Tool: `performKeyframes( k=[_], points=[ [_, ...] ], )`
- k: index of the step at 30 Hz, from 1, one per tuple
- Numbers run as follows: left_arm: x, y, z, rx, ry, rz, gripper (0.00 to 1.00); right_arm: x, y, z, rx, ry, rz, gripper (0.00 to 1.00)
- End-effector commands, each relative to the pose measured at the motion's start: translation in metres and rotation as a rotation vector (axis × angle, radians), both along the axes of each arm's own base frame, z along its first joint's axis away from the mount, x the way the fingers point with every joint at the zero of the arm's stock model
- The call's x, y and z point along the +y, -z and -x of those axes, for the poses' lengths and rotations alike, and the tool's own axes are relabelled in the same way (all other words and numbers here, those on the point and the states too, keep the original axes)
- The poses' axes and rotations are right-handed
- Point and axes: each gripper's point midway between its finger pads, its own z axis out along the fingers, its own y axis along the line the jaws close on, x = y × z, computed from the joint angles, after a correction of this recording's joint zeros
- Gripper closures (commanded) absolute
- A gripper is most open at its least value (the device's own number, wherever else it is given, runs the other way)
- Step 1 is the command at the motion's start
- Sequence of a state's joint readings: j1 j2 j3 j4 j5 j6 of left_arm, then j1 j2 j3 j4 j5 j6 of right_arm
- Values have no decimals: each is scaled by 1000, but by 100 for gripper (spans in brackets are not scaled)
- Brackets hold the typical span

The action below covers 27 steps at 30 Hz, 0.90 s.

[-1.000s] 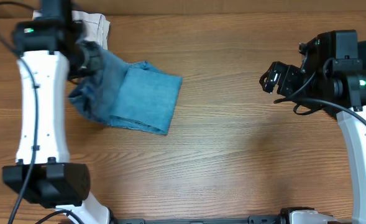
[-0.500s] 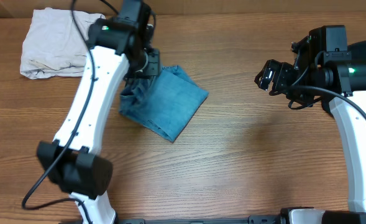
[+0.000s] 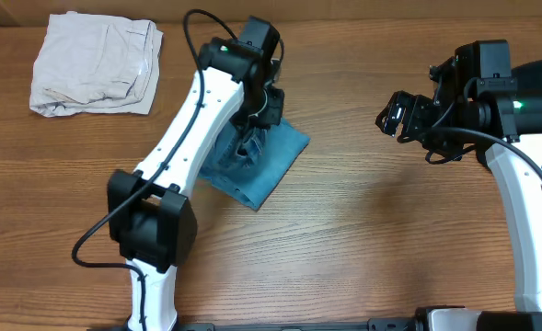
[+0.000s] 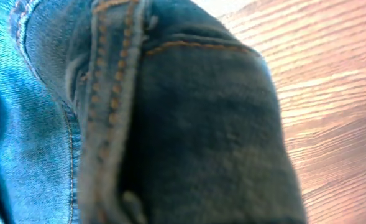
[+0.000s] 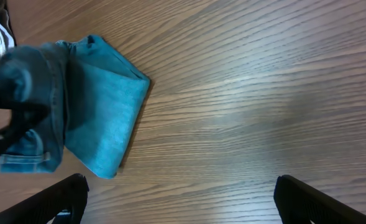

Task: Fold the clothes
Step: 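Lift the jeans' left end with the left gripper and fold it rightward over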

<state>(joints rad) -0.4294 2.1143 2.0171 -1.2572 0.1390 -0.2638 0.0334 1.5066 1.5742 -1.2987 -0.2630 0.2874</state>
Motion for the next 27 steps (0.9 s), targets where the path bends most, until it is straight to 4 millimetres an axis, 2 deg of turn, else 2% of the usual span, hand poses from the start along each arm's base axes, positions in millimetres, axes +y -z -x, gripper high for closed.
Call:
performKeyframes(
  k=[1, 7, 12, 22, 24, 27],
  points=[
    [-16, 11, 5, 51, 16, 30, 88, 1, -1, 0, -8, -9, -5, 0],
    [-23, 14, 21, 110, 76, 56, 85, 1, -1, 0, -11, -9, -5, 0],
    [-17, 15, 32, 152, 99, 34, 83, 1, -1, -1, -13, -9, -5, 0],
    [-16, 15, 35, 162, 120, 29, 70, 1, -2, -2, -19, -9, -6, 0],
    [-21, 14, 39, 172, 157, 63, 62, 1, -3, -4, -26, -6, -7, 0],
    [-26, 11, 41, 177, 175, 89, 59, 2, -3, -6, -35, -6, -7, 0]
  ],
)
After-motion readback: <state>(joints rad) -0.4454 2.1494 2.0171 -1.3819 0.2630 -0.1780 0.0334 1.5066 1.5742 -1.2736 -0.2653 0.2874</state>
